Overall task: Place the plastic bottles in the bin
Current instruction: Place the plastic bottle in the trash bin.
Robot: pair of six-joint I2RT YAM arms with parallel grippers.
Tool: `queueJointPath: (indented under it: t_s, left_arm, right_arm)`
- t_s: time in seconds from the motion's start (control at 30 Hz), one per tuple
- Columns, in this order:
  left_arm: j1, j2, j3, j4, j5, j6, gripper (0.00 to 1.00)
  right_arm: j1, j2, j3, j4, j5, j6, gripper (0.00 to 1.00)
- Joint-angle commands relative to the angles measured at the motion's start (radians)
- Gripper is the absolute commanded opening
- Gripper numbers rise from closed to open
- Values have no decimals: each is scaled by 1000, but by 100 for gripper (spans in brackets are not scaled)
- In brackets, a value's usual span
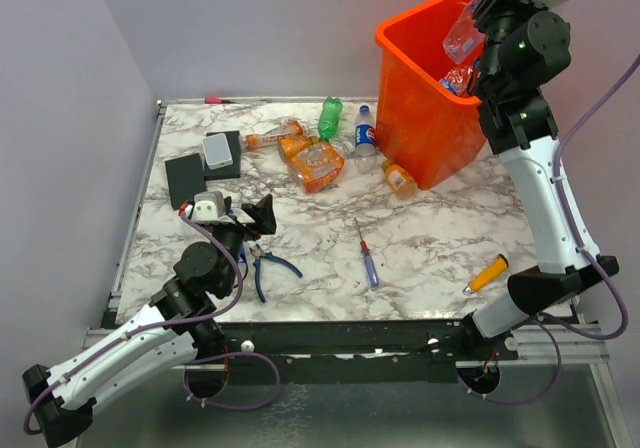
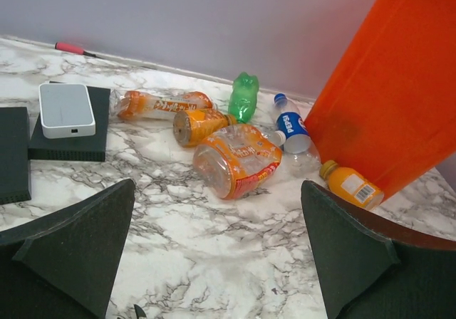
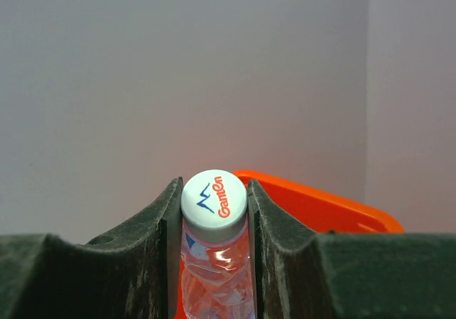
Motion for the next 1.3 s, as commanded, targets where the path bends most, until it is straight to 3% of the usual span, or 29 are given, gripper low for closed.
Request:
queueJointPath:
  t_s: [0.0,0.1,0.2,0.6,0.67,0.8,0.87,1.07,1.27]
  left_arm:
    - [0,1,17,-31,-41,-2,99]
    - [-1,-12,12,-28,-54,-3,99]
    - [0,-14,5,-21,-56,-3,99]
    - [-1,37,13,-36,-51,-10,99]
    - [-1,48,17,-32,-45,-10,99]
    - [0,63,16,-24,-28,-10,99]
    - [-1,67,16,-23,-23,-9,99]
    - [-1,77,16,-23,-19,-5,99]
    - [0,92,17,-21,-20,-2,99]
  right_arm:
    - [-109,21,9,102,28,148,0]
    - [-206,35,-49,79,-67,289,0]
    - [-302,83,-40,-62,-158,441,0]
    - [-305,125,-216,-88,-230,395,1]
    - [-305,120,-243,-100,-282,391,12]
    - [-304,98,-290,-128,-359,399,53]
    - [-303,88,-294,-146,-383,400,64]
    - [-297,55,-218,-199,-449,426,87]
    - [-258,-44,-126,-206,-581,447,92]
